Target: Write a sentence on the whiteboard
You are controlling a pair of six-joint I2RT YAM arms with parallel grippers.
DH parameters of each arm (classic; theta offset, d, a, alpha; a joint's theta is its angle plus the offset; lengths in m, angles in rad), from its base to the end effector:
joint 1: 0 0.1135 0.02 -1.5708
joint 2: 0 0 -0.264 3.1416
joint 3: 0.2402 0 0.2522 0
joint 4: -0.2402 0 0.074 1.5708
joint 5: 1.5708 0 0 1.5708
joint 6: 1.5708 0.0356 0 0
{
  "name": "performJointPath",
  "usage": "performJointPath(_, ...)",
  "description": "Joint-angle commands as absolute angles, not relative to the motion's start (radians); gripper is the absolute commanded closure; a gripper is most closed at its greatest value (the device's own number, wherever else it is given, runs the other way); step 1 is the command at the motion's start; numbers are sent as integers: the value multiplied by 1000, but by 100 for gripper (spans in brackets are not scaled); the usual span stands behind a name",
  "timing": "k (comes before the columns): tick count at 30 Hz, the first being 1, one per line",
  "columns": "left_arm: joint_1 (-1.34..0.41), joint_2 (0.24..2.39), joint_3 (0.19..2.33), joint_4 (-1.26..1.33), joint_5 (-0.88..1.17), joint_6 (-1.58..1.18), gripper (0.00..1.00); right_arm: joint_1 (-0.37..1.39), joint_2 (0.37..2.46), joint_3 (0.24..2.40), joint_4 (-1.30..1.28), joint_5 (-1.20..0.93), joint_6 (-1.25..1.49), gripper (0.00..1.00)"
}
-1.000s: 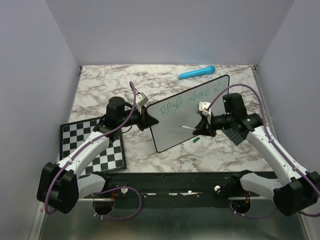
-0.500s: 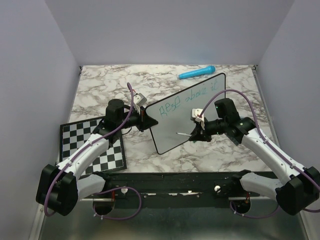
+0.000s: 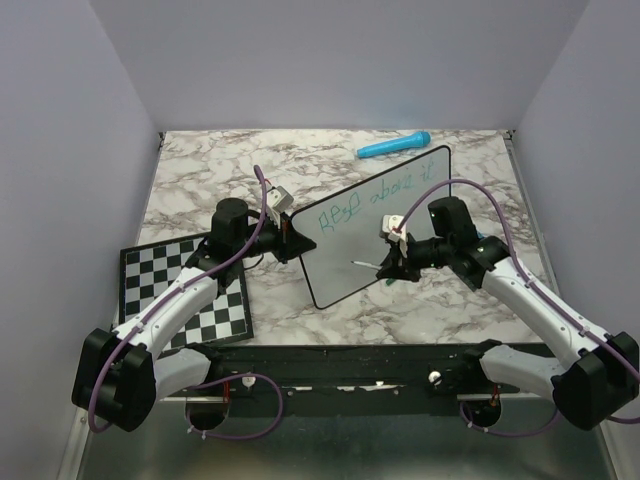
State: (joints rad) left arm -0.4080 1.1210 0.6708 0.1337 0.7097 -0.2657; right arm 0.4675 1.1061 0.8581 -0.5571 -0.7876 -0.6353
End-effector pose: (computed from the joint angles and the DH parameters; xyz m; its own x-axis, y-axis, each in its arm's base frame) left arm 0.2183 -0.1196 0.2672 -0.5040 0.0008 -0.8637 0.7639 0.4672 -0.4452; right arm 0.1873 0.1228 0.2761 -0.0691 -0.5039 -0.8610 -0.9907 0.1360 -0.0001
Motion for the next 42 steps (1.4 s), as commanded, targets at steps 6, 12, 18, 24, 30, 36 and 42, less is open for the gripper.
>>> performJointPath(6,-410,1140,641,48,611,-230,100,623,1152,854,-439,-577,-542,100)
performJointPath(12,-410,1143,638,48,610,-227,100,670,1186,871,-382,-467,-468,100)
performJointPath(18,-410,1146,641,48,614,-225,100,701,1236,913,-354,-393,-417,99)
performJointPath(24,-410,1144,643,46,615,-224,100,710,1249,916,-322,-365,-402,99)
performJointPath(30,-410,1147,644,46,618,-221,100,709,1261,919,-319,-334,-408,100)
performJointPath(36,-410,1147,644,48,626,-216,100,709,1282,933,-319,-322,-407,99)
performJointPath(42,-410,1150,646,48,627,-213,100,712,1298,942,-319,-344,-407,99)
